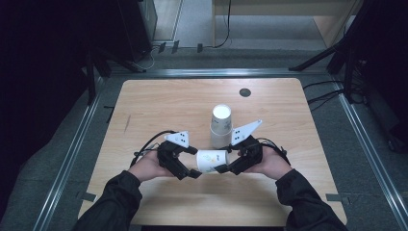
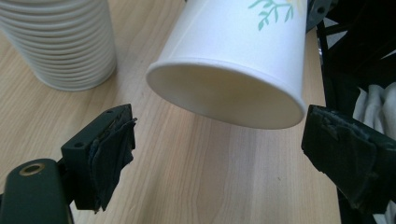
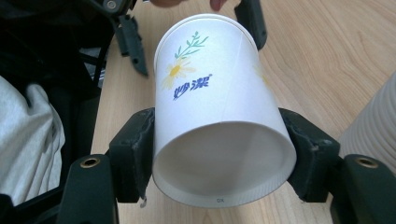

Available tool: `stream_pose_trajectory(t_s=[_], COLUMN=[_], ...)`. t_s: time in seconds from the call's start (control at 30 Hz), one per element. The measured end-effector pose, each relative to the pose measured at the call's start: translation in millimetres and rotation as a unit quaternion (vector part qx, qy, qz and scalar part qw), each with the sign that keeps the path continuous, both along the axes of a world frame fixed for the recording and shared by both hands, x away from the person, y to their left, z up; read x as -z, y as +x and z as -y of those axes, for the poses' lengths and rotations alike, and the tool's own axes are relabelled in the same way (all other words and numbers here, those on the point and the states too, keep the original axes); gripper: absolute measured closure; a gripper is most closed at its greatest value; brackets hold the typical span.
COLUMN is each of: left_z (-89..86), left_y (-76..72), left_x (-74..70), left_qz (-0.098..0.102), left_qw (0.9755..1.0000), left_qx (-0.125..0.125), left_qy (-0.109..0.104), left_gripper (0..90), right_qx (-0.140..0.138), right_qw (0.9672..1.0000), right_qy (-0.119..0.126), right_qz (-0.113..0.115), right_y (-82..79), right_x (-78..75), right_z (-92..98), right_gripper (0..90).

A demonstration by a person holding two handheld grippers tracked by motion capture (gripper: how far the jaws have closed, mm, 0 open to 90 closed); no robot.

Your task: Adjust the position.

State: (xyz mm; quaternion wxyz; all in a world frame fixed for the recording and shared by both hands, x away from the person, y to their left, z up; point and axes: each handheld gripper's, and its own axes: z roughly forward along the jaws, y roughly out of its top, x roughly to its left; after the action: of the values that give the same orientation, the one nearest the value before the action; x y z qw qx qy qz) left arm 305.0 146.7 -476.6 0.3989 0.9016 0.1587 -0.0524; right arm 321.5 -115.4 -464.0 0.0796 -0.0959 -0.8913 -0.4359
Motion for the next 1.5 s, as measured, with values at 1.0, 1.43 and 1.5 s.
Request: stream_pose_trajectory(t_s=[1.0,1.43,1.5], left_z=[5.6,-13.0,-15.2], left_y=[2.2,9.5,11.1], left_x=[1.8,-15.6,-19.7], left_qz=[0.001,0.003,0.004], left_qw=[0.9986,0.9994,0.9997], left_qx=[0.037,0.012,0.007], left_qy=[-0.038,-0.033,-0.023], left_gripper=[23.6,24.4,24.4], right_qx=[-0.017,0.009,0.014], right_qw=[0.9991,0.9998,0.9998], right_qy=[0.015,0.008,0.002], right_qz=[-0.037,-0.018,-0.018], right_y=[1.4,4.7,4.6], right_x=[3.9,3.6,3.8], right_z=[-6.2,-0.1,0.5], right_gripper=[33.6,25.2,25.0])
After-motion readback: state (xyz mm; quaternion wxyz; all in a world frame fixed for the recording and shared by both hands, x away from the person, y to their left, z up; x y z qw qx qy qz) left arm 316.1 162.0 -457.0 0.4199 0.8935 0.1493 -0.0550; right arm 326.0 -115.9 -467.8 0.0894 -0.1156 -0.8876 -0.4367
